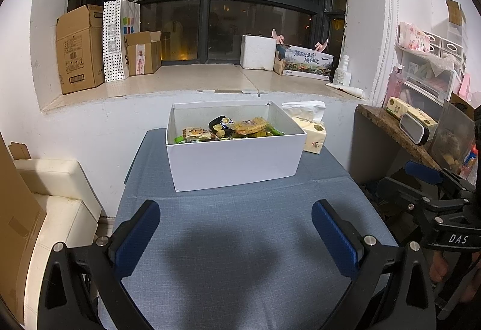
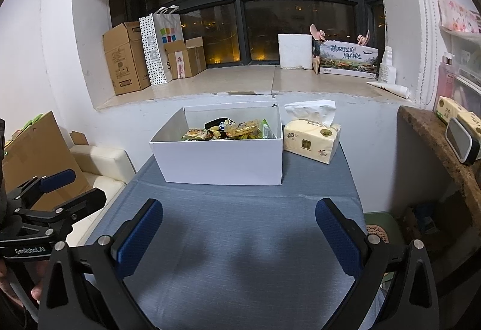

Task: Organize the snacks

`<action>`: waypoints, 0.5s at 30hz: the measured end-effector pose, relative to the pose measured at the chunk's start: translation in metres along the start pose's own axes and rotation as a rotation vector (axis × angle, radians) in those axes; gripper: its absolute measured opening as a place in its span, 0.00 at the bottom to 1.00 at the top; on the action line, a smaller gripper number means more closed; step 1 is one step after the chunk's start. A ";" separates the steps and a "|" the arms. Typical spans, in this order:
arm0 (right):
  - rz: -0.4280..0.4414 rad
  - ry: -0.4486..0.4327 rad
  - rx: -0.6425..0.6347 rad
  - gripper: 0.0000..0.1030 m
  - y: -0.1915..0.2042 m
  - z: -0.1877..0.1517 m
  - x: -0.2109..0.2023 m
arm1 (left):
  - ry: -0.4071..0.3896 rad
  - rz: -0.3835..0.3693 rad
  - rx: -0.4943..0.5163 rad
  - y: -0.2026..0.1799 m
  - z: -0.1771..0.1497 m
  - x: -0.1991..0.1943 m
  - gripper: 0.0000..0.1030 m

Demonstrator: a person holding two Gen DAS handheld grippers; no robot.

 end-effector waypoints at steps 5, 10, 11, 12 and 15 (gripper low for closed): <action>-0.001 0.003 0.002 1.00 0.000 -0.001 0.000 | 0.005 0.001 0.000 0.000 0.000 0.001 1.00; 0.000 0.003 0.001 1.00 -0.001 -0.001 0.000 | 0.005 0.004 0.004 -0.001 0.000 0.001 1.00; 0.000 0.003 0.000 1.00 -0.001 -0.001 -0.001 | 0.005 0.004 0.005 0.000 0.000 0.001 1.00; 0.001 0.002 0.000 1.00 -0.001 -0.001 -0.001 | 0.004 0.004 0.005 0.000 0.000 0.001 1.00; 0.002 0.003 -0.001 1.00 -0.002 -0.001 -0.001 | 0.004 0.003 0.004 -0.001 0.000 0.001 1.00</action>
Point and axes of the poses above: each gripper's, at about its wrist camera, not at the fingertips, and x roughly the way its jaws point, y to its left, z to its top, the point moved 1 cm from there along x, roughly the way its jaws point, and after that the axes turned 1 degree about -y, right-handed, at the moved point
